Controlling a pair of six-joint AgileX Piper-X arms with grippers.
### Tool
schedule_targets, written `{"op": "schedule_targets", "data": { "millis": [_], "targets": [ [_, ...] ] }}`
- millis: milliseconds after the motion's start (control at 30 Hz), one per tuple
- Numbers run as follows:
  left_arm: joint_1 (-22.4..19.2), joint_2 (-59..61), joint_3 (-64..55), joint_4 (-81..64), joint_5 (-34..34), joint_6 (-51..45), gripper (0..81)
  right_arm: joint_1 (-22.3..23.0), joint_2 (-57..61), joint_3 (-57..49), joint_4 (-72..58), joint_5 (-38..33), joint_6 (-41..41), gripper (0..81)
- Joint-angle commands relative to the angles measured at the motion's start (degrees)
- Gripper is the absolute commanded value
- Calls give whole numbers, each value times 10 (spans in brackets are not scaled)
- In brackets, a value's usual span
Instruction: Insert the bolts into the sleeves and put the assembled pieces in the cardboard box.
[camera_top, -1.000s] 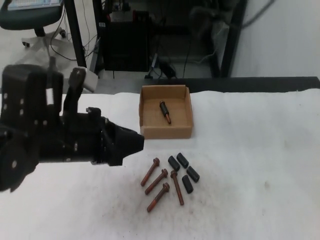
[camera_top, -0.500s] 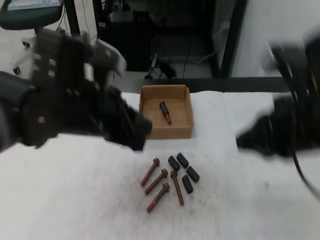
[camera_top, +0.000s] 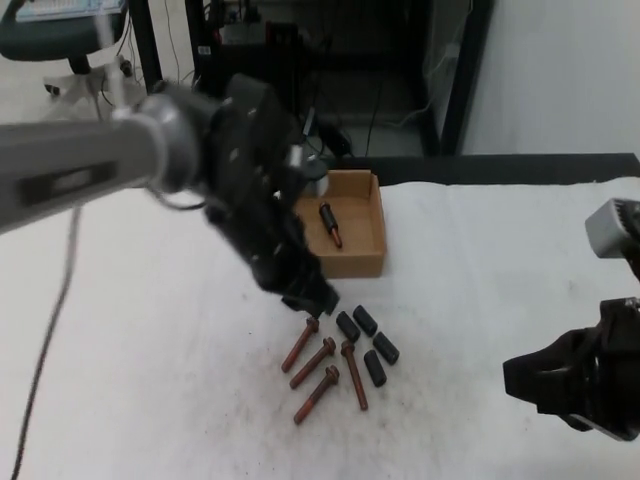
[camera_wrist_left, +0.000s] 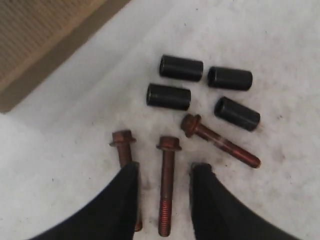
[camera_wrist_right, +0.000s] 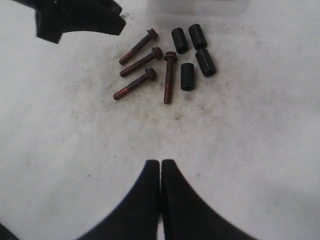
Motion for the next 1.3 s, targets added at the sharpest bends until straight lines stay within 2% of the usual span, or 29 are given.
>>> {"op": "schedule_targets", "data": {
  "millis": [0, 267, 433, 733, 1267],
  "targets": [
    [-9, 22, -40, 41, -34, 14, 320, -1, -4, 0, -4, -19, 4, 8],
    [-29, 101, -127, 158, -59, 17, 320, -1, -4, 0, -4, -30, -23, 8],
    [-40, 113, -127, 161, -104, 16, 320, -1, -4, 0, -4, -30, -23, 8],
    [-40, 113, -127, 121, -138, 16, 320, -1, -4, 0, -4, -44, -23, 8],
    [-38, 113, -127, 87, -142, 16, 320, -1, -4, 0, -4, -44, -23, 8]
  ]
}}
